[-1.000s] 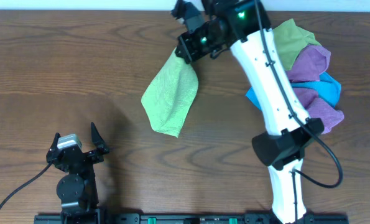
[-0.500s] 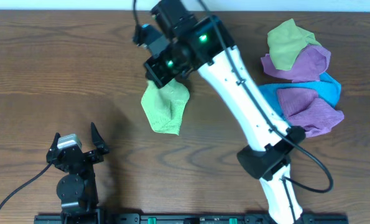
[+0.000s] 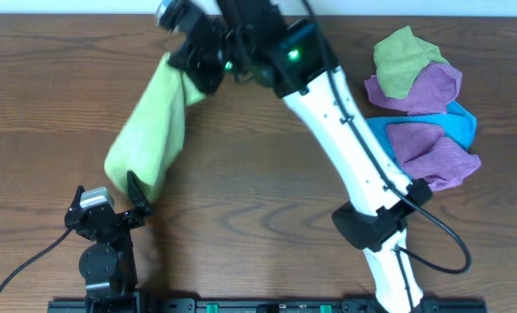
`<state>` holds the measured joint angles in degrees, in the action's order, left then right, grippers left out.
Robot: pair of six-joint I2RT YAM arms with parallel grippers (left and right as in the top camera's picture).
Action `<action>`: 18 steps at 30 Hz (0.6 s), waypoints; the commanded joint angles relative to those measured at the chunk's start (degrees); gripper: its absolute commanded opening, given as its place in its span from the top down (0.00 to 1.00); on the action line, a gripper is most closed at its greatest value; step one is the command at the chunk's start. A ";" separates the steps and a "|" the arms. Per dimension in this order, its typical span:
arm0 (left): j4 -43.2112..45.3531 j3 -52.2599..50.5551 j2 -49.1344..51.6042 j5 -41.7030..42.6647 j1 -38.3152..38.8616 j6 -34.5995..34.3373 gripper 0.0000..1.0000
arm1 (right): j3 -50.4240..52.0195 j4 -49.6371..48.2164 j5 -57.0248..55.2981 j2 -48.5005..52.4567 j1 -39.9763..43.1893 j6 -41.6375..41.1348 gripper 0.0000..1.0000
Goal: Fold the cloth
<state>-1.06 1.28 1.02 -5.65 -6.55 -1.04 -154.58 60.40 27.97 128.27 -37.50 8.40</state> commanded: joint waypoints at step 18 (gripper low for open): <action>-2.56 -1.03 0.00 -1.99 -0.24 1.05 0.05 | 0.74 8.83 -20.50 2.25 4.83 -11.91 0.98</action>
<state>-1.06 1.28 1.02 -5.82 -6.55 -1.02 -153.88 67.81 10.28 130.15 -32.77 -0.95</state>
